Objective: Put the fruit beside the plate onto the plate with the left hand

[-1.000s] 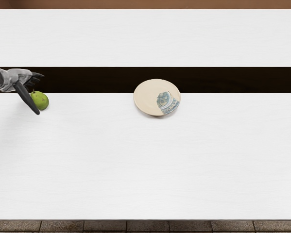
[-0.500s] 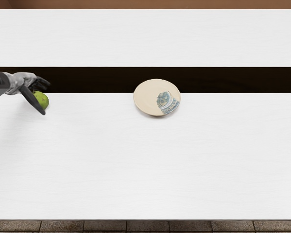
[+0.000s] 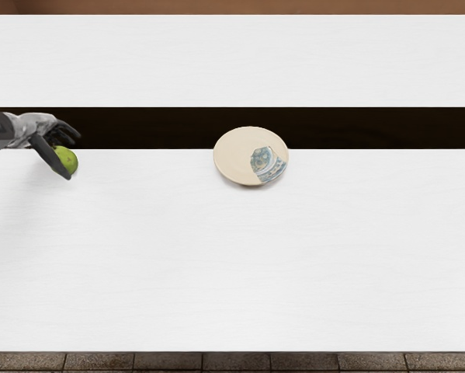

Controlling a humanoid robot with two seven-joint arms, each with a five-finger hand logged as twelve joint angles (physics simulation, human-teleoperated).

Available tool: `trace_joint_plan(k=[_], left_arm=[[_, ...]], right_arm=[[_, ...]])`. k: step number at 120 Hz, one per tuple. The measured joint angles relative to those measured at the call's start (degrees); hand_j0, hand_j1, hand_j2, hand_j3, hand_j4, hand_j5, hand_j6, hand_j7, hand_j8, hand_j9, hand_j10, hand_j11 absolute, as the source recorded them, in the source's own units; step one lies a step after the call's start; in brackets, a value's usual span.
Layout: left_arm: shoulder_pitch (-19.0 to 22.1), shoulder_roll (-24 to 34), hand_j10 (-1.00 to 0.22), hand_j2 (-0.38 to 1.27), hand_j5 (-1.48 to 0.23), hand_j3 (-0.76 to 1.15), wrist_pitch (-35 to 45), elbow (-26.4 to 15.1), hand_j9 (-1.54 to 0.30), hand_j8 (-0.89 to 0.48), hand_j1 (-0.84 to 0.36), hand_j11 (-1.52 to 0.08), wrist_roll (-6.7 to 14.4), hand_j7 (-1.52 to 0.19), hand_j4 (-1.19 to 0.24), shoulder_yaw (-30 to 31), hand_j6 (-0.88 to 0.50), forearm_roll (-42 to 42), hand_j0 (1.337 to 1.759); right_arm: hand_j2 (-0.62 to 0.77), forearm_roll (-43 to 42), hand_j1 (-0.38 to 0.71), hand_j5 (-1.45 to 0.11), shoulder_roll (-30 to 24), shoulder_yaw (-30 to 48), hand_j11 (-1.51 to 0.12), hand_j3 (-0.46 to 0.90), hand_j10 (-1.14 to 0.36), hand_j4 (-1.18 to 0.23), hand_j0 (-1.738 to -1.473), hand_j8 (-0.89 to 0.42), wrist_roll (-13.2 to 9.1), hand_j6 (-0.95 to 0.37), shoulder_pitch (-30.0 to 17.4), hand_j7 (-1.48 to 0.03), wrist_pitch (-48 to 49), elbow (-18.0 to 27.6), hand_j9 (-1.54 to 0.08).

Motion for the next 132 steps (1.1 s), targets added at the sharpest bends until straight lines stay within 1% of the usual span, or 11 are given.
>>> trace_joint_plan(k=[19, 24, 46, 132], left_arm=[[-0.6, 0.2, -0.31, 0.07, -0.41, 0.0, 0.0, -0.3, -0.42, -0.31, -0.03, -0.43, 0.0, -0.41, -0.32, 1.3, -0.32, 0.1, 1.658], [-1.1, 0.3, -0.32, 0.07, -0.42, 0.0, 0.0, -0.3, -0.43, -0.32, -0.04, -0.43, 0.1, -0.42, -0.33, 2.1, -0.33, 0.1, 1.658], [-1.2, 0.3, -0.35, 0.07, -0.45, 0.0, 0.0, -0.4, -0.46, -0.35, -0.07, -0.46, 0.1, -0.45, -0.35, 3.7, -0.35, 0.1, 1.658], [-1.1, -0.1, -0.48, 0.1, -0.62, 0.0, -0.1, -0.6, -0.62, -0.48, -0.23, -0.62, 0.1, -0.62, -0.48, 4.0, -0.48, -0.4, 1.658]], right_arm=[[0.0, 0.0, -0.35, 0.0, 0.0, 0.0, 0.0, 0.0, 0.0, 0.0, -1.658, 0.0, 0.0, 0.0, 0.0, 0.0, 0.0, 0.0, 0.0], [0.0, 0.0, -0.35, 0.0, 0.0, 0.0, 0.0, 0.0, 0.0, 0.0, -1.658, 0.0, 0.0, 0.0, 0.0, 0.0, 0.0, 0.0, 0.0], [0.0, 0.0, -0.35, 0.0, 0.0, 0.0, 0.0, 0.0, 0.0, 0.0, -1.658, 0.0, 0.0, 0.0, 0.0, 0.0, 0.0, 0.0, 0.0], [0.0, 0.0, -0.35, 0.0, 0.0, 0.0, 0.0, 0.0, 0.0, 0.0, -1.658, 0.0, 0.0, 0.0, 0.0, 0.0, 0.0, 0.0, 0.0]])
